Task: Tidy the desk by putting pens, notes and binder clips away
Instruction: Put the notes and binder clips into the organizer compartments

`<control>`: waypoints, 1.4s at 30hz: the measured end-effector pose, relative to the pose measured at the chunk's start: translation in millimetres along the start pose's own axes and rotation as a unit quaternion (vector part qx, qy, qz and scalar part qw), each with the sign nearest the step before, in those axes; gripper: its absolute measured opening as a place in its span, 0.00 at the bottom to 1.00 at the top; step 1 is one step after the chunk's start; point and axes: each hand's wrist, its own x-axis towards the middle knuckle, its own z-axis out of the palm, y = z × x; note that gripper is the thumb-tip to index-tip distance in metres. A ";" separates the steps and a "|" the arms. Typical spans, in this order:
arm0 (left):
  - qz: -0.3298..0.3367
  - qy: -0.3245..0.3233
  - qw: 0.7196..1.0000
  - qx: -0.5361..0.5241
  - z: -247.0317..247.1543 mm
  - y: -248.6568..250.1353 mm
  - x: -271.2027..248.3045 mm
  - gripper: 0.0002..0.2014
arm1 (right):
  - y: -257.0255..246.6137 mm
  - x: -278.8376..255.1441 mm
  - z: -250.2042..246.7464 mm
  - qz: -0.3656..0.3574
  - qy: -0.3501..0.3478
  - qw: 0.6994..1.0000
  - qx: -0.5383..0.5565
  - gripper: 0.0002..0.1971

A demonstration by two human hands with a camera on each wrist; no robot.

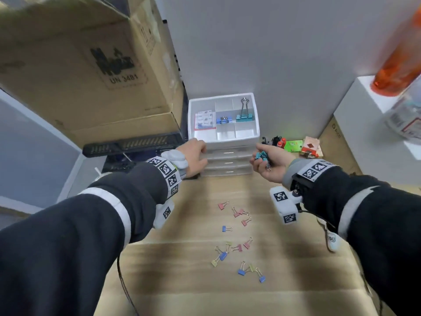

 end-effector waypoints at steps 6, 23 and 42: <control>-0.035 0.002 0.999 0.041 -37.7 4.3 24.5 0.20 | -50.9 -12.3 55.5 -0.058 0.033 0.998 -0.007 0.11; -0.041 -0.076 0.991 0.101 -51.1 -2.3 97.3 0.14 | -166.4 39.2 173.3 -0.075 0.048 0.984 -0.157 0.15; -0.026 -0.121 0.980 0.154 -34.8 -6.7 122.4 0.03 | -154.1 85.8 179.8 0.026 0.154 0.967 -0.201 0.10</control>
